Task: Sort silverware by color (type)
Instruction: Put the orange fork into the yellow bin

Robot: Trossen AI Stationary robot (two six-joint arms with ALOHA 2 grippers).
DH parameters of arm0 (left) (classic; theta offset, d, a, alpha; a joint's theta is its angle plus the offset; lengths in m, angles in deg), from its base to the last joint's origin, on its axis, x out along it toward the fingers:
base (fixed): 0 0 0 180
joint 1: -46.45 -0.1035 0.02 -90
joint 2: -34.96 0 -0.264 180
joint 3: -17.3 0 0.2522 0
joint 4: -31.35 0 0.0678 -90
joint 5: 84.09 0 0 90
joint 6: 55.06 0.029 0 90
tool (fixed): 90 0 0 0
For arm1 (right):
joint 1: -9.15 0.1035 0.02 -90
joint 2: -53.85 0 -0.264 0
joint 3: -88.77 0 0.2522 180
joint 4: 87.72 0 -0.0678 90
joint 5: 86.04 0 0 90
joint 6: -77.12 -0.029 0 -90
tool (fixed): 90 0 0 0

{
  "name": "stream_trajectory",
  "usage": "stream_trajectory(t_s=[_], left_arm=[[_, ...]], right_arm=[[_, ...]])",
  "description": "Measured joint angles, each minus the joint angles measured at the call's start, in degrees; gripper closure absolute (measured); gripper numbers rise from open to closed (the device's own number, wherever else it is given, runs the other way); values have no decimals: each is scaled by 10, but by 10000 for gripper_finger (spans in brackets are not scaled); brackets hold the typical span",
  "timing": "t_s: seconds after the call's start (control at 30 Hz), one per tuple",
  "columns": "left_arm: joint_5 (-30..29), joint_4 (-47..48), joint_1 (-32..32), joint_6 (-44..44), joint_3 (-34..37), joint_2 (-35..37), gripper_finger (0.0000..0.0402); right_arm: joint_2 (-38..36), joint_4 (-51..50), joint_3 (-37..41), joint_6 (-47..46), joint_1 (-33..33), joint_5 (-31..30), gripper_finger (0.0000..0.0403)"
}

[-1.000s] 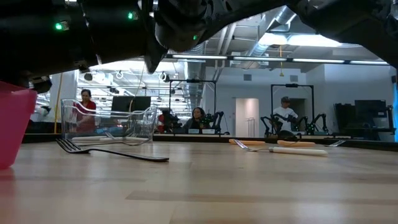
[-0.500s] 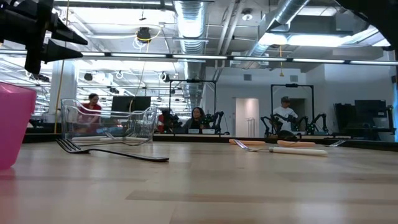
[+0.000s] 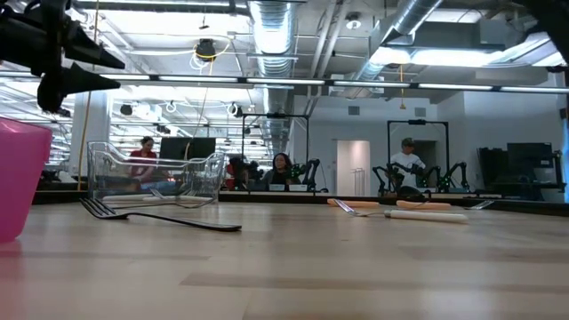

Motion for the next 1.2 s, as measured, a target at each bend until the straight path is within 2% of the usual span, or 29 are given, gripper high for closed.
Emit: stream_trajectory(t_s=[0.27, 0.4, 0.57, 0.7, 0.83, 1.0, 1.2], left_arm=[[7, -2, 0, -45, 0, 0, 223], [0, -2, 0, -51, 0, 0, 223], [0, -1, 0, -45, 0, 0, 223], [1, -1, 0, -42, 0, 0, 223], [21, -1, 0, -29, 0, 0, 223], [45, 2, 0, -21, 0, 0, 223], [47, 2, 0, 3, 0, 0, 223]], right_arm=[[-134, -289, -2, -66, -62, -23, 260], [-175, -424, -1, -98, -104, -55, 260], [-182, -519, 0, -174, -180, -28, 260], [-180, -536, 53, -242, -211, -24, 260], [-180, -530, 155, -287, -203, -24, 260], [-178, -482, 314, -335, -141, -21, 260], [-178, -351, 461, -400, -33, -21, 260]])
